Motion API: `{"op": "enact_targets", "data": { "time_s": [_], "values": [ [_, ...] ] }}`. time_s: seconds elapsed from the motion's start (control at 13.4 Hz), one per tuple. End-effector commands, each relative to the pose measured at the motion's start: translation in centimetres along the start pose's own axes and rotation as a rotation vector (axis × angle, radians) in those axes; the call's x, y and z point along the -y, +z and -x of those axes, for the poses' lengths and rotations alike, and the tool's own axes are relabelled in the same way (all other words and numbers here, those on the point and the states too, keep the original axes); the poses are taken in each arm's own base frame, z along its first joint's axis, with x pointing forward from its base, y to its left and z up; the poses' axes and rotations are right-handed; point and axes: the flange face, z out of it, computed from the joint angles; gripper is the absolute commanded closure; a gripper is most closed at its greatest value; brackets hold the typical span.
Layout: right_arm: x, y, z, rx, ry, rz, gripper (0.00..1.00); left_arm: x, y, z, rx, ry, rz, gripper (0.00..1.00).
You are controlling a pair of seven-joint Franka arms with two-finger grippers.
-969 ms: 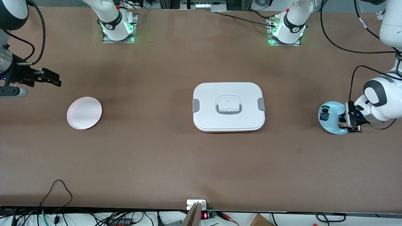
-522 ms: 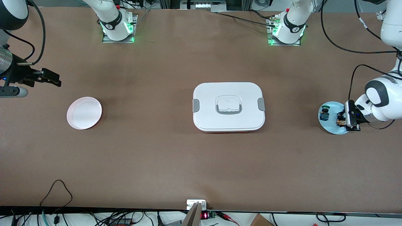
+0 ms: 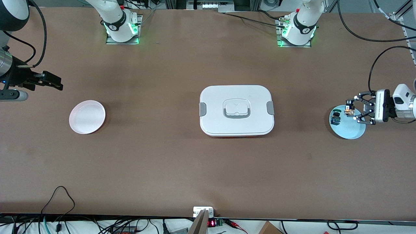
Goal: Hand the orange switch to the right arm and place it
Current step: 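Lower the left gripper and grasp the orange switch, then lift the switch with the left gripper while the right gripper approaches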
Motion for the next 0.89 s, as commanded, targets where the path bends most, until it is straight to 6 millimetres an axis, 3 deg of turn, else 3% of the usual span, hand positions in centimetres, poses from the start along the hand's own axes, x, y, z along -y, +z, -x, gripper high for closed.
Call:
{"op": "enact_targets", "data": {
  "time_s": [0.0, 0.07, 0.22, 0.37, 0.45, 0.6, 0.82],
  "values": [
    [0.5, -0.2, -0.2, -0.004, 0.001, -0.011, 0.00, 1.1, 3.6, -7.3, -0.234, 0.167, 0.116, 1.00],
    [0.5, 0.0, -0.2, -0.001, -0.002, -0.013, 0.00, 1.4, 4.5, -9.4, -0.367, 0.189, 0.107, 1.00],
    [0.4, 0.1, -0.3, 0.000, 0.008, -0.079, 0.00, 2.0, 6.4, -16.0, -0.496, 0.272, 0.116, 1.00],
    [-1.8, 0.5, 0.0, 0.016, 0.062, -0.196, 0.00, 1.1, 7.7, -21.6, -0.600, 0.247, 0.104, 1.00],
    [-2.0, 0.8, 0.4, 0.049, 0.069, -0.229, 0.00, 0.6, 9.7, -23.6, -0.670, 0.214, 0.102, 1.00],
    [-0.6, 0.8, 0.6, 0.077, 0.070, -0.330, 0.00, 1.1, 13.9, -26.6, -0.810, 0.173, 0.085, 1.00],
    [2.8, 0.9, 0.7, 0.121, 0.023, -0.488, 0.00, 0.3, 17.6, -31.3, -0.857, 0.170, 0.098, 1.00]
  ]
}}
